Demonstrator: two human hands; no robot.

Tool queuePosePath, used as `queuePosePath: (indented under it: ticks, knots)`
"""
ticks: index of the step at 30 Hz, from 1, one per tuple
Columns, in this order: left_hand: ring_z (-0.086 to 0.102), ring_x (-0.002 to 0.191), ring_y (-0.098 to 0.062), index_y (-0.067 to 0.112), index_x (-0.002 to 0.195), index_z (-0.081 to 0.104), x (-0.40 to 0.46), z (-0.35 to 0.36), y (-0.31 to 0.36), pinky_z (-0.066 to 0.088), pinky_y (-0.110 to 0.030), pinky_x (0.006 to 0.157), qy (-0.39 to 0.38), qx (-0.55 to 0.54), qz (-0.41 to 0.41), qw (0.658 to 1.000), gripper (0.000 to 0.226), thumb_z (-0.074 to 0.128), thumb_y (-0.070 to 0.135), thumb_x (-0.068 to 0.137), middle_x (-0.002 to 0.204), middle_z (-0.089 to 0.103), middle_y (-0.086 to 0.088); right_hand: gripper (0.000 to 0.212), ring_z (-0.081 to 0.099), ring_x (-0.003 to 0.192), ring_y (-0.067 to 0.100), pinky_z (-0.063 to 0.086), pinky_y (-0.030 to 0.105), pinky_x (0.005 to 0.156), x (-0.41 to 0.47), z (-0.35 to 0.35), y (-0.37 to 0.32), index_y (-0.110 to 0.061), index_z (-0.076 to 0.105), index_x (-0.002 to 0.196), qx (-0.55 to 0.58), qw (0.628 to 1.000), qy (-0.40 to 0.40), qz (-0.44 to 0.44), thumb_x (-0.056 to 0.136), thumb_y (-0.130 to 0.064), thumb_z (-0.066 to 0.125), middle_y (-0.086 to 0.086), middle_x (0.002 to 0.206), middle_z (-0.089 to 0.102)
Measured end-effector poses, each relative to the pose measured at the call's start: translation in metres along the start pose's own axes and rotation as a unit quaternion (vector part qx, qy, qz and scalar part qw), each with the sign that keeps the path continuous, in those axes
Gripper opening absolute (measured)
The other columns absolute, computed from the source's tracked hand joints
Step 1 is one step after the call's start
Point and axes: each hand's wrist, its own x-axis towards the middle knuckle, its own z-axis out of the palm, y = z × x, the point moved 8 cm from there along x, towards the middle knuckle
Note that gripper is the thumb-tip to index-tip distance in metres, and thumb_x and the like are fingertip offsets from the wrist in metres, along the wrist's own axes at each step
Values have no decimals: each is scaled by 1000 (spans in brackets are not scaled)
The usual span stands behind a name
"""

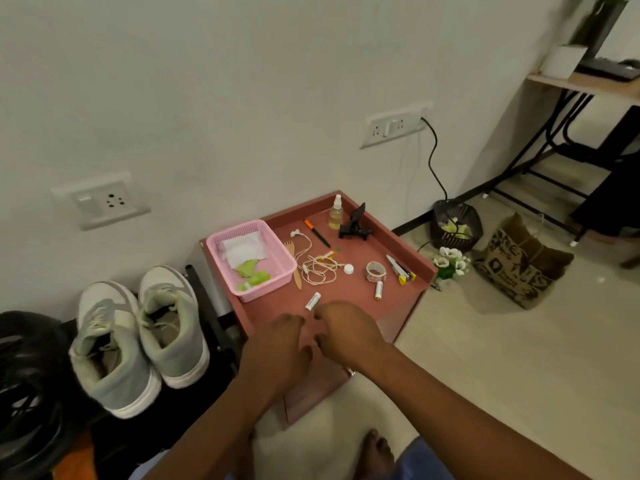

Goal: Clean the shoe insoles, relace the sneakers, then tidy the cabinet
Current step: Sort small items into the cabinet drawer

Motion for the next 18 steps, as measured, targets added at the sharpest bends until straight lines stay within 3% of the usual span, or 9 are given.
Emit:
queuePosePath:
  ticks: [3,6,9,15,18]
  knots:
    - [61,120,-24,24,138,54,32,23,-2,51,-37,95,-27,15,3,1000,49,51,43,94,138,60,0,38,60,114,30,52,36,86,21,9,29,-19,64,127,-6,1000,17,13,90,-26,64,7,121,63]
    - [63,115,-27,21,139,52,56,39,0,52,-38,89,-38,25,2,999,51,49,43,93,131,62,-3,23,61,106,33,45,33,72,36,8,62,-14,66,111,-26,998,51,38,92,-24,58,10,111,61]
    - [60,116,-27,19,138,53,76,51,-2,51,-39,91,-19,11,14,1000,47,55,35,94,131,59,-4,19,61,99,35,51,36,73,49,2,105,-14,67,103,-21,987,125,94,95,-28,58,12,110,60]
    - [52,129,-30,17,143,56,104,66,-9,43,-41,108,12,-22,35,999,51,61,31,94,144,52,-8,30,62,98,40,53,40,76,73,3,152,-15,64,122,-40,976,152,154,96,-27,53,18,110,59]
    - [52,127,-34,15,136,61,110,72,-11,43,-43,108,24,-28,27,999,44,62,27,94,140,55,-11,33,61,101,42,53,41,78,80,14,157,-14,62,126,-40,976,146,157,95,-21,53,20,114,58]
